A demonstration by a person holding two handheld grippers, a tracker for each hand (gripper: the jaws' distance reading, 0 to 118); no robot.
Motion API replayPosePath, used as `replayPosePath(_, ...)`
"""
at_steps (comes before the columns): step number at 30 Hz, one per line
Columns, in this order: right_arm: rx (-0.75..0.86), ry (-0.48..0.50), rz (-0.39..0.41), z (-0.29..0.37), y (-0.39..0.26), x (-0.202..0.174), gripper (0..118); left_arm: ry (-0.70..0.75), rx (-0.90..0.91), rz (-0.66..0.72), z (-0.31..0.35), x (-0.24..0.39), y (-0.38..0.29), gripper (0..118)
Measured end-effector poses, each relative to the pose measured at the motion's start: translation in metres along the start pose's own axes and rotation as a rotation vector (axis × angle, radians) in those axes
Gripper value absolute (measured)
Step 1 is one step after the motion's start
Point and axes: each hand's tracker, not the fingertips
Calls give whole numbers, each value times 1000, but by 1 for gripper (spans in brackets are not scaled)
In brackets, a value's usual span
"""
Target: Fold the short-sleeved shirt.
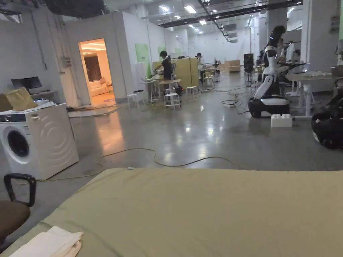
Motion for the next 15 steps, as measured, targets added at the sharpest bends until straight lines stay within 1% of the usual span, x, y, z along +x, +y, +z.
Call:
replayPosePath(1,-8,4,-7,-1,-2,0,0,7,-22,0,-3,-6,-3,23)
replayPosePath(2,-21,4,-17,-3,-5,0,0,29,-38,0,-7,-12,-8,23)
replayPosePath(3,-36,8,-26,-6,-7,0,0,42,-53,0,-11,-22,-12,26)
replayPosePath(4,-51,14,-33,-8,-10,-1,0,46,-78,3,-16,-29,-15,32)
replayPosePath(5,-67,20,-40,-11,-13,-1,0,65,-115,11,-23,-37,-20,44)
replayPosePath(6,-81,25,-45,-14,-16,-1,0,100,-128,18,-29,-43,-26,66)
replayPosePath(7,-100,44,-49,-17,-19,-2,0,108,-127,27,-36,-52,-34,77)
replayPosePath(8,-116,73,-51,-19,-22,-5,0,100,-147,47,-45,-62,-42,79)
replayPosePath(11,-147,97,-31,-28,-31,-14,0,109,-222,121,-81,-88,-74,81)
replayPosePath(13,-176,112,-3,-35,-37,-20,0,112,-307,130,-115,-104,-97,91)
replayPosePath(15,-216,119,25,-42,-41,-27,0,155,-417,103,-155,-119,-126,92)
